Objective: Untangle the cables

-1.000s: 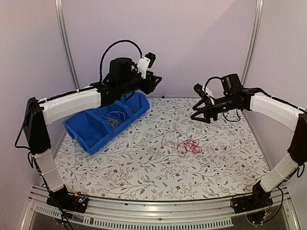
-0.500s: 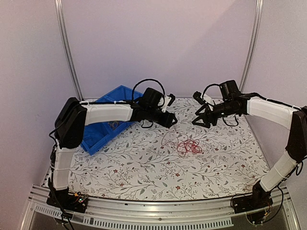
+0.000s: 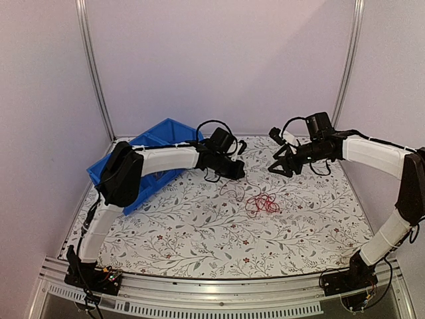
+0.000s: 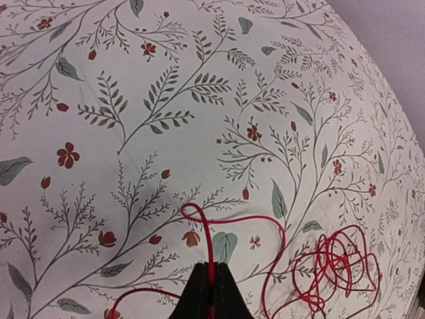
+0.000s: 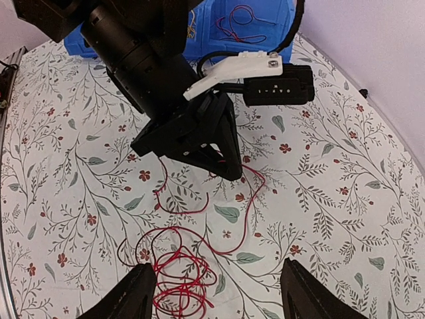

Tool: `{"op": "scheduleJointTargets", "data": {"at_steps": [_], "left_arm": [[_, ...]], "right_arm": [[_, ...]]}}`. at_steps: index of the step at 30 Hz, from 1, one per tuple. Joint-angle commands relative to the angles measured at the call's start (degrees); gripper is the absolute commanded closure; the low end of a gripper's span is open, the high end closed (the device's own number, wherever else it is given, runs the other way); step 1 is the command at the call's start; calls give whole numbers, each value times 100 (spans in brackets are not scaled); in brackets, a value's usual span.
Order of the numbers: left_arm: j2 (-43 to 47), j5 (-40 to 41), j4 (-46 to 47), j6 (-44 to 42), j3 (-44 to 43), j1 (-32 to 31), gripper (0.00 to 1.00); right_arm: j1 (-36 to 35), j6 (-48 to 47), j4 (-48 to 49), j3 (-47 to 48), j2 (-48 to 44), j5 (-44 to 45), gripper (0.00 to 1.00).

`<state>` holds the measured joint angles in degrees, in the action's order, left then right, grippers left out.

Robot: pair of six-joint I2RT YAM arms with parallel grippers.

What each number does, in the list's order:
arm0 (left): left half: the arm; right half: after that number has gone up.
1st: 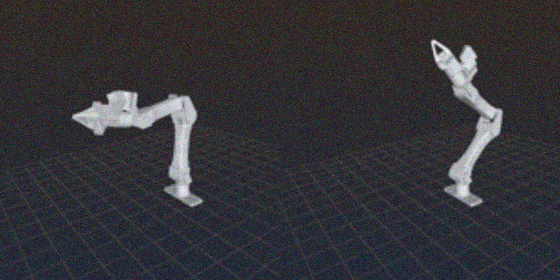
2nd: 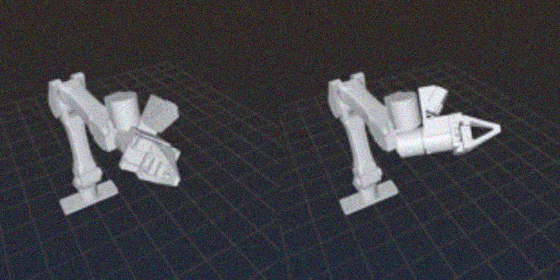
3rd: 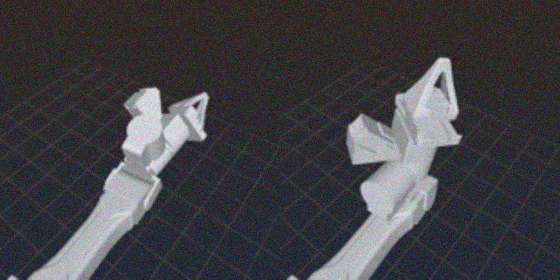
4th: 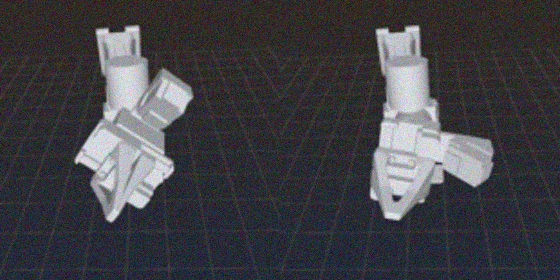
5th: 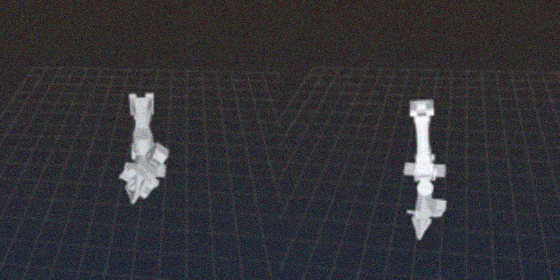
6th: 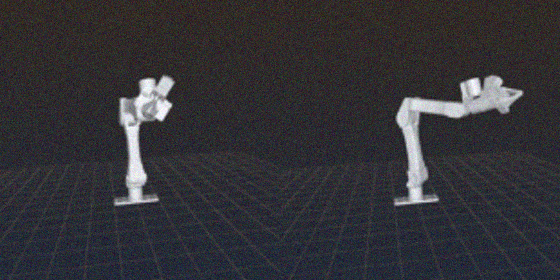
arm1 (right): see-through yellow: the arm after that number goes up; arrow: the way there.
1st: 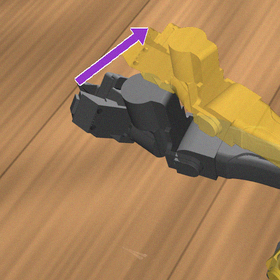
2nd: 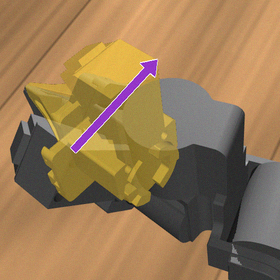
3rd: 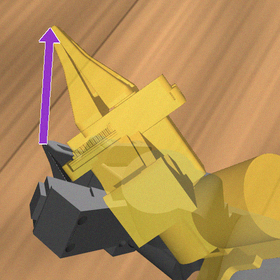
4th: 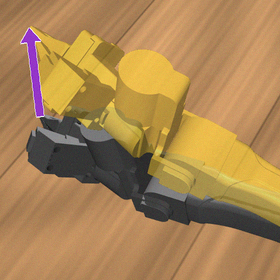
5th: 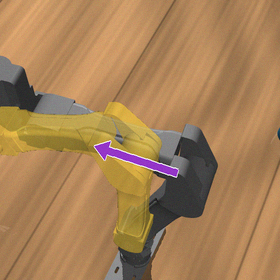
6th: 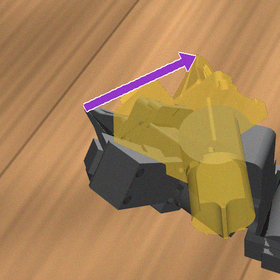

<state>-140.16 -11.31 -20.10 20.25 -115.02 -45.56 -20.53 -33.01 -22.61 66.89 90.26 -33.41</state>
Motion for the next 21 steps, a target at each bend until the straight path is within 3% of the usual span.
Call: {"op": "scheduleJointTargets", "data": {"at_steps": [1,12,21], "left_arm": [[289,-166,-170,-100,-209,91,100],[2224,971,-144,-815,213,710,100],[2496,1318,-3,-1244,-18,1635,100]], "right_arm": [[14,-82,86,-91,-98,63,32],[16,-106,75,-71,4,71,32],[17,-130,64,-87,100,113,32]]}}
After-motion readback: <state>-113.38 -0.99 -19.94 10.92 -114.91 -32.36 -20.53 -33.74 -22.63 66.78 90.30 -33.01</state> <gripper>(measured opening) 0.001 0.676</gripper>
